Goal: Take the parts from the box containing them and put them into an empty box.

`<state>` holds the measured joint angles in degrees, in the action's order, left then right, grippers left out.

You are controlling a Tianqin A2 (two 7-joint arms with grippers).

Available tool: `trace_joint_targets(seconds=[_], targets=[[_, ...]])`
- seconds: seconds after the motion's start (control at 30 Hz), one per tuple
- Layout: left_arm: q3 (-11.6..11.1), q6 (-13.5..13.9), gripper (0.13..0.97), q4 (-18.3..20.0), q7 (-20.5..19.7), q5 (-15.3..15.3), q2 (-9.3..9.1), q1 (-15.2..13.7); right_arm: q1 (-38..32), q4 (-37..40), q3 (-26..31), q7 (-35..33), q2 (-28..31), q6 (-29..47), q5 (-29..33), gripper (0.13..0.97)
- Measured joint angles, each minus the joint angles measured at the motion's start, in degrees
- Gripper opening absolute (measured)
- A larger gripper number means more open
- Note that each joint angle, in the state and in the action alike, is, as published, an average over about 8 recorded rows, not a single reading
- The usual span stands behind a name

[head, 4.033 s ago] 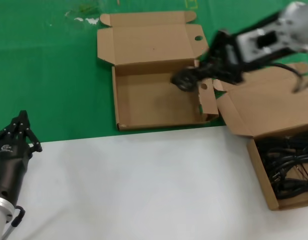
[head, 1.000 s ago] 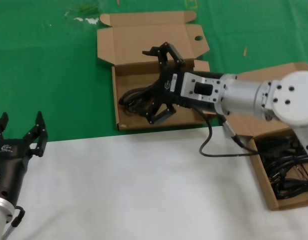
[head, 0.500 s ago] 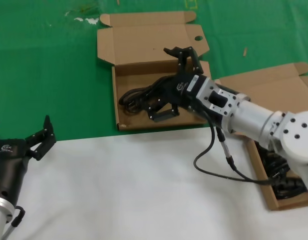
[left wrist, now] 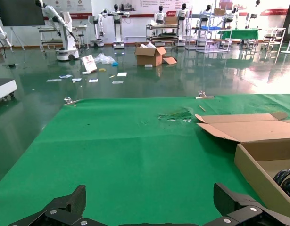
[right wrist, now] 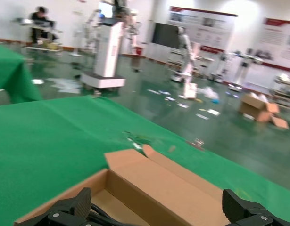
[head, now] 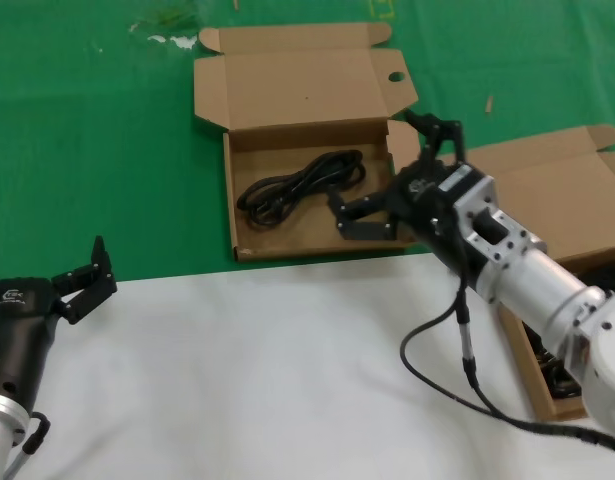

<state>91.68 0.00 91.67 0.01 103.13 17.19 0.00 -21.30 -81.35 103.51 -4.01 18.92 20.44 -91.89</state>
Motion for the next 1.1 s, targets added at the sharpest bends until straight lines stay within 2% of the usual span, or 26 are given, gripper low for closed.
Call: trace_joint_targets(seconds=[0.33, 0.73, 1.1], targets=[[0.0, 0.0, 0.965, 0.0, 0.0, 0.0, 0.0, 0.0, 8.2, -4.0, -4.5, 1.5, -0.7, -7.8, -4.3, 0.966], [0.0, 0.0, 0.966, 0.0, 0.0, 0.0, 0.0, 0.0, 17.6, -8.5, -9.8, 3.3, -1.4, -16.9, -9.3, 0.966], [0.0, 0.0, 0.966, 0.0, 0.0, 0.0, 0.0, 0.0, 19.2, -9.3, -10.7, 3.6, -1.6, -18.5, -10.2, 0.966]])
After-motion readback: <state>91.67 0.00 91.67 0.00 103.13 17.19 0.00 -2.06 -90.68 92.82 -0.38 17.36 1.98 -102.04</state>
